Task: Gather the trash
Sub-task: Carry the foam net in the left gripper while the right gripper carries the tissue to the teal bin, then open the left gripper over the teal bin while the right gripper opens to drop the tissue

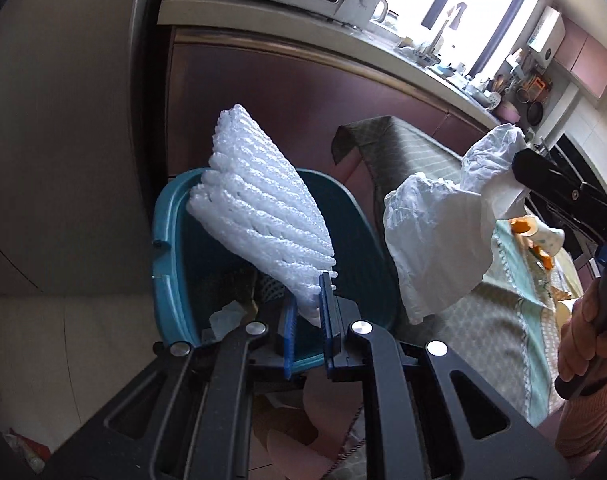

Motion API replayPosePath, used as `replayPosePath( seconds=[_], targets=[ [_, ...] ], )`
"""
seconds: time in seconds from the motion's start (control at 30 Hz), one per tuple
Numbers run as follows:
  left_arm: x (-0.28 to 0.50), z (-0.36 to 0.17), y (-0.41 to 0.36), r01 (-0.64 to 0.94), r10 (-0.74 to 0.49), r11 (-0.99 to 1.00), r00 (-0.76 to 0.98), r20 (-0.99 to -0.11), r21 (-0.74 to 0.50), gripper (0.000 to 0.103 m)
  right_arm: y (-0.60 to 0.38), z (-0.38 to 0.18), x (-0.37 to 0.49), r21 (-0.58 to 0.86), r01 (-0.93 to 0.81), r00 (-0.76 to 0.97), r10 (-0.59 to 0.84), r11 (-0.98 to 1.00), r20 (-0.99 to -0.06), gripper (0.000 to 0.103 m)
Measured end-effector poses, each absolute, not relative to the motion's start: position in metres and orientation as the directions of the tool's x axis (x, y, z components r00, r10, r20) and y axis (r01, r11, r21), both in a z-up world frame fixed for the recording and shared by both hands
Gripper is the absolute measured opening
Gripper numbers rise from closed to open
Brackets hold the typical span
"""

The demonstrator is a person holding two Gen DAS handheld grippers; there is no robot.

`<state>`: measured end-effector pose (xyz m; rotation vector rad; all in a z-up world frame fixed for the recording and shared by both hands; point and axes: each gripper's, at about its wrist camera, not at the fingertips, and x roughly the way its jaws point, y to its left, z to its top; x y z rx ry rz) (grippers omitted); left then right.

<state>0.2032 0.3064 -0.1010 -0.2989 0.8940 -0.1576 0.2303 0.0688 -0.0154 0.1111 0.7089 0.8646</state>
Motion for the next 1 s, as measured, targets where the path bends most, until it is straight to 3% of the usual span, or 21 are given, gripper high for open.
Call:
replayPosePath(
  seconds=[0.3,0.57,0.7,1.0],
  targets=[
    [0.218,-0.133,0.323,-0.031,-0.229,0.955,0.554,-0.800,-0.295,0.012,0.110,-0.059,0.256,0.345,-0.639,0.365,0.666,0.687,-0.651,0.007],
    [0.228,-0.144,0.309,-0.047,-0.200,0.964,0.521,-0.829,-0.263,0.017,0.131,-0.094,0.277,0.369,-0.595,0.269,0.610,0.714,-0.745,0.017],
    [0.227,-0.144,0.302,-0.057,-0.206,0.959,0.534,-0.820,-0.278,0.017,0.127,-0.097,0.282,0.402,-0.575,0.254,0.622,0.713,-0.741,0.029],
    [0.213,-0.116,0.277,0.008,-0.258,0.949,0.593,-0.762,-0.316,0.019,0.101,-0.086,0.266,0.399,-0.580,0.286,0.635,0.711,-0.718,0.029]
  ],
)
